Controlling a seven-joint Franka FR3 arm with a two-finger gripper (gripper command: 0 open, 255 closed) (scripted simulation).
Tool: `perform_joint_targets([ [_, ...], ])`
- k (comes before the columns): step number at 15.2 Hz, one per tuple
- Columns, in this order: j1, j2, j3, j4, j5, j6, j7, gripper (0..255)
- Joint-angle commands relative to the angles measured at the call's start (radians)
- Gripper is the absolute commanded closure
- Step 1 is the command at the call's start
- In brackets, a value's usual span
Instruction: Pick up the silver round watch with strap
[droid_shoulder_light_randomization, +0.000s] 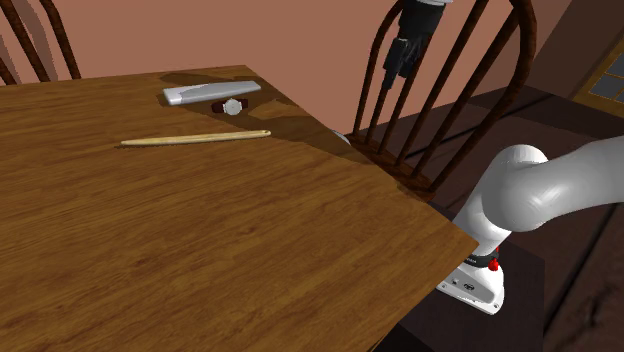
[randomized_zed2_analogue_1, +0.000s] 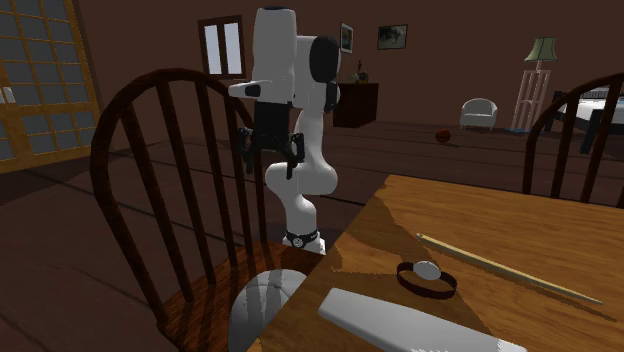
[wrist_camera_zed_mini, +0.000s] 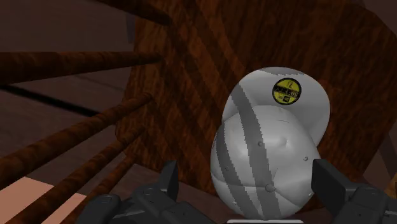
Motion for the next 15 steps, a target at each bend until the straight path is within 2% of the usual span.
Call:
perform_joint_targets([
  [1,0.000,0.000,0.000,0.000,0.000,0.000,0.000,0],
  [8,0.077,0.243,0.029,0.163,0.012,0.087,-0.118,0],
  [15,0.144,0.469,0.074,0.357,0.017,0.124,-0.231,0],
])
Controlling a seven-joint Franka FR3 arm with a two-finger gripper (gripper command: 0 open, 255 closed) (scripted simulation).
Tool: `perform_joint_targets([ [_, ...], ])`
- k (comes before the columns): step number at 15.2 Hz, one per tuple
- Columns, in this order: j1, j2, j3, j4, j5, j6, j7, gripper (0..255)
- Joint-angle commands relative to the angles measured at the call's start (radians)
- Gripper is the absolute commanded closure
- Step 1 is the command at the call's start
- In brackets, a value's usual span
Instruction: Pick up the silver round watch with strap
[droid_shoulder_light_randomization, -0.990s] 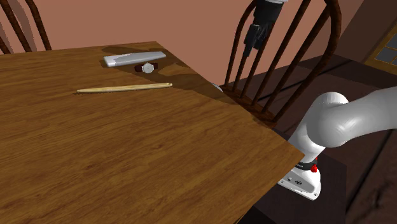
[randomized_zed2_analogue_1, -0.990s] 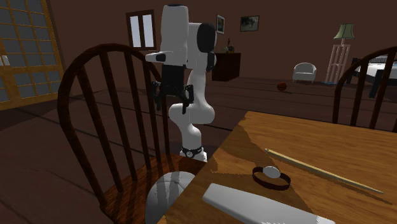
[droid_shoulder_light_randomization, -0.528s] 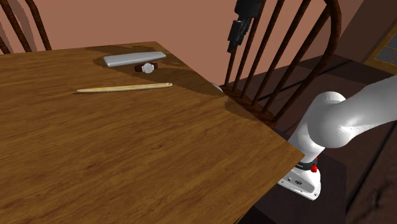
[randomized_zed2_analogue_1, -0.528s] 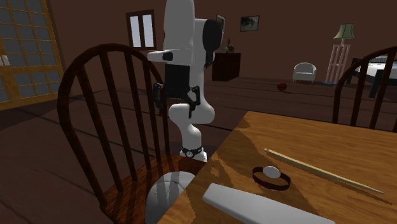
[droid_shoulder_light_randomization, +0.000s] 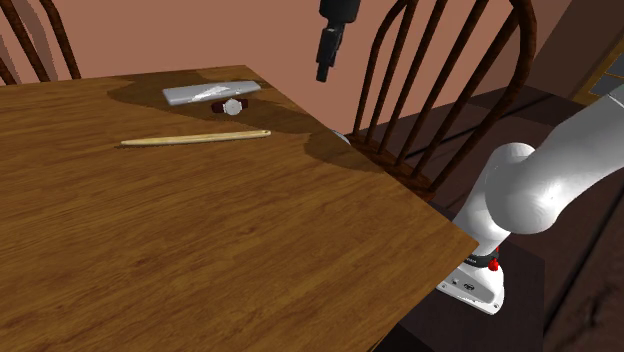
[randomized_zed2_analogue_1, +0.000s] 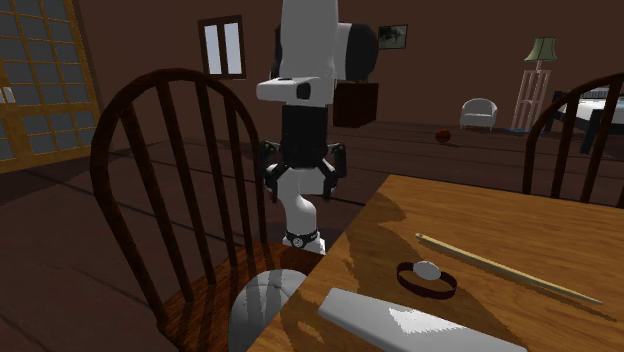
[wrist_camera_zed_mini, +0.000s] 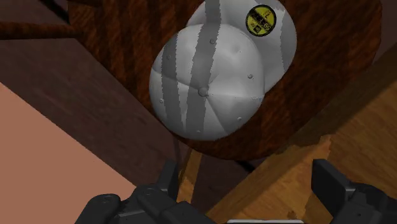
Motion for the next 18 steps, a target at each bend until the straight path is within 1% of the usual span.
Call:
perform_joint_targets([
  [1,0.019,0.071,0.017,0.066,-0.001,0.007,-0.030,0],
  [9,0.090,0.311,0.089,0.321,-0.020,-0.007,-0.142,0],
  [18,0.187,0.570,0.178,0.639,-0.083,-0.075,-0.247,0],
])
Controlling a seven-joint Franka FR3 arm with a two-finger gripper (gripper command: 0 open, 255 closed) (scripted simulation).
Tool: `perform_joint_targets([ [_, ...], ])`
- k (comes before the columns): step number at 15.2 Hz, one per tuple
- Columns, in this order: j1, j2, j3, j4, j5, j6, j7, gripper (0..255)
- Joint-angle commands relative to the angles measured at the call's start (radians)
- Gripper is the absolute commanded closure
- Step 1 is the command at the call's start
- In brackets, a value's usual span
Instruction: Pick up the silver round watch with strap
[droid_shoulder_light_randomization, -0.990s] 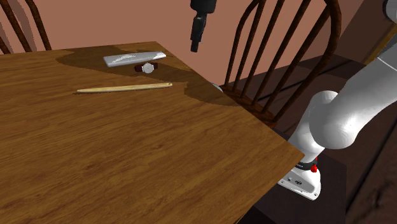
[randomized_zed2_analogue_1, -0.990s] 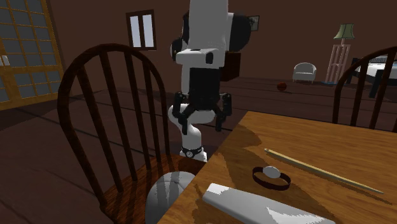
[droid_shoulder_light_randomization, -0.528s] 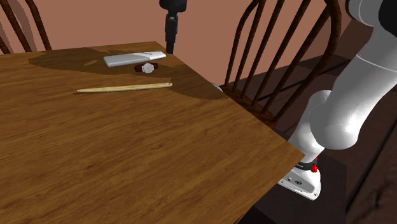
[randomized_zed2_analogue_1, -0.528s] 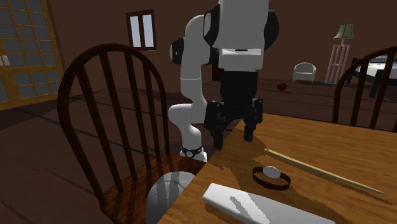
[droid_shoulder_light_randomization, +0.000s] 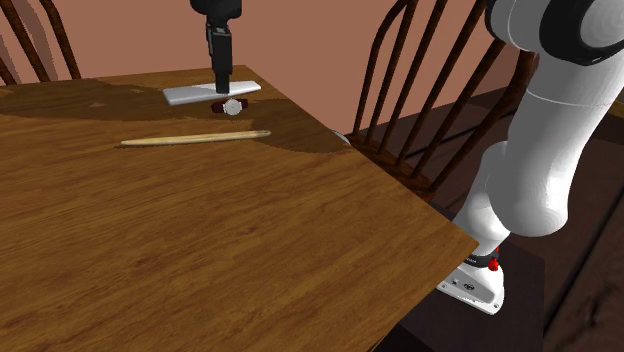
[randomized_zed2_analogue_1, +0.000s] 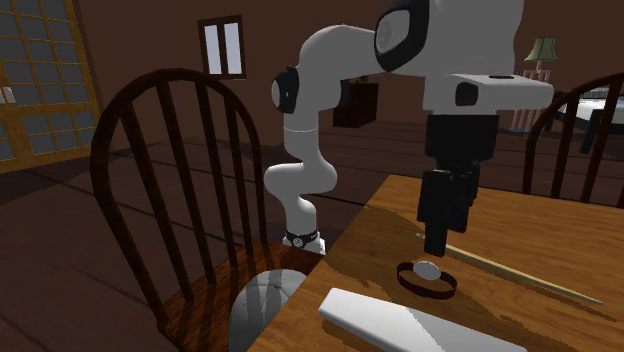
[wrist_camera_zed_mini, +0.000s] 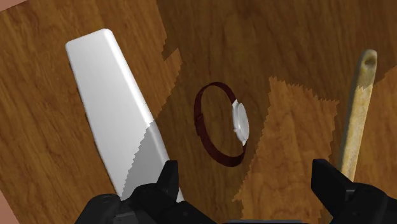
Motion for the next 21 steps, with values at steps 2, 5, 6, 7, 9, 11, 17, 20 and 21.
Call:
perform_joint_targets([
  [2,0.008,0.019,0.007,-0.004,-0.005,0.022,-0.013,0],
  [5,0.004,0.009,0.006,-0.058,-0.003,0.067,-0.012,0],
  [6,0.004,0.006,0.005,-0.075,-0.002,0.081,-0.011,0],
  [7,0.003,0.004,0.005,-0.092,-0.002,0.095,-0.011,0],
  [9,0.002,0.003,0.005,-0.101,-0.001,0.104,-0.011,0],
  [11,0.004,0.005,0.006,-0.099,-0.002,0.103,-0.009,255],
  [17,0.003,0.005,0.005,-0.098,-0.002,0.102,-0.009,255],
  [20,0.003,0.005,0.005,-0.085,-0.002,0.089,-0.011,255],
  [21,0.004,0.007,0.006,-0.068,-0.002,0.075,-0.012,255],
])
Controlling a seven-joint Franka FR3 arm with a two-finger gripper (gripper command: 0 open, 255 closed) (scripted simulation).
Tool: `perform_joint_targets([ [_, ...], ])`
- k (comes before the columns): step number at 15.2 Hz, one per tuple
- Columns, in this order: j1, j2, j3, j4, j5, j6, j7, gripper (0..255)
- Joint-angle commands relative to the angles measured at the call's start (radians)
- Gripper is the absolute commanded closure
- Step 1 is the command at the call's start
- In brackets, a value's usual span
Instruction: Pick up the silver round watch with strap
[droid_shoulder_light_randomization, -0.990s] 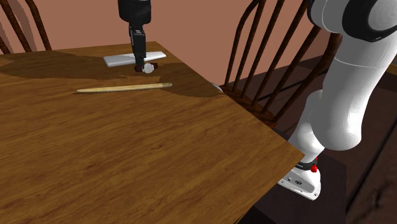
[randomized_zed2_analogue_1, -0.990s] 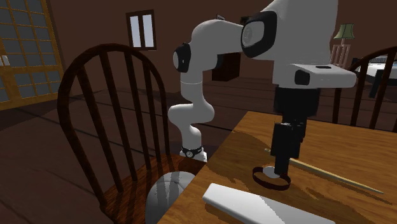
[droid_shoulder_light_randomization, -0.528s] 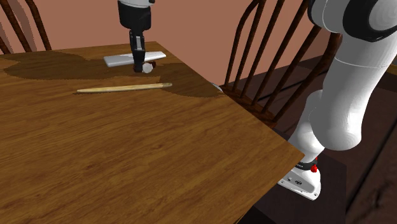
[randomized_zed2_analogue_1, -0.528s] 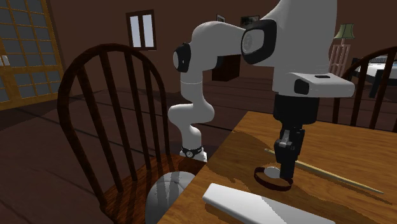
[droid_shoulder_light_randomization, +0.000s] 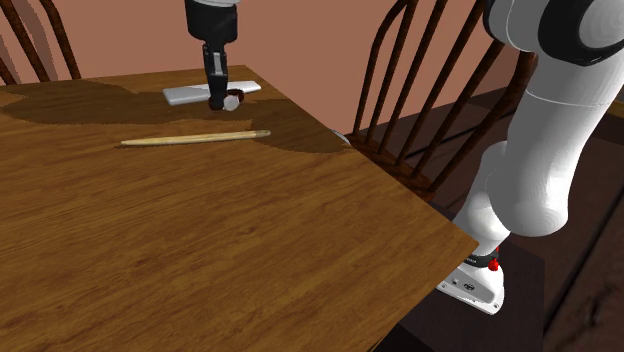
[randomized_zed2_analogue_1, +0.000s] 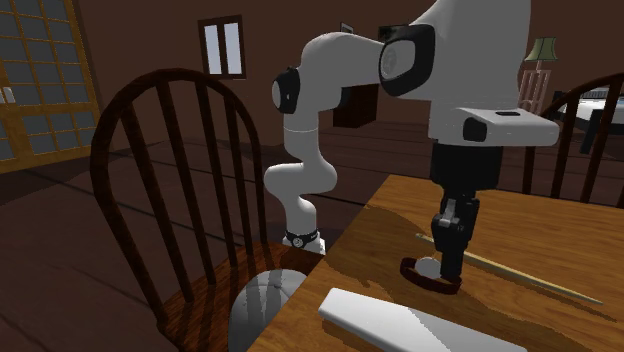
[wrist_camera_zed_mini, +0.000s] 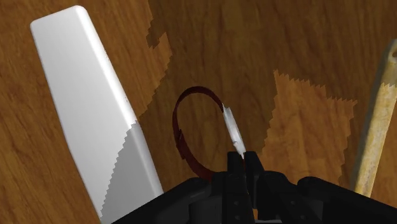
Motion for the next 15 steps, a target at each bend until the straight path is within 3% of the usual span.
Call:
perform_joint_targets([
  [1,0.001,0.003,0.000,0.027,-0.001,-0.024,-0.001,255],
  [15,0.021,0.068,0.005,0.283,-0.020,-0.218,-0.002,255],
])
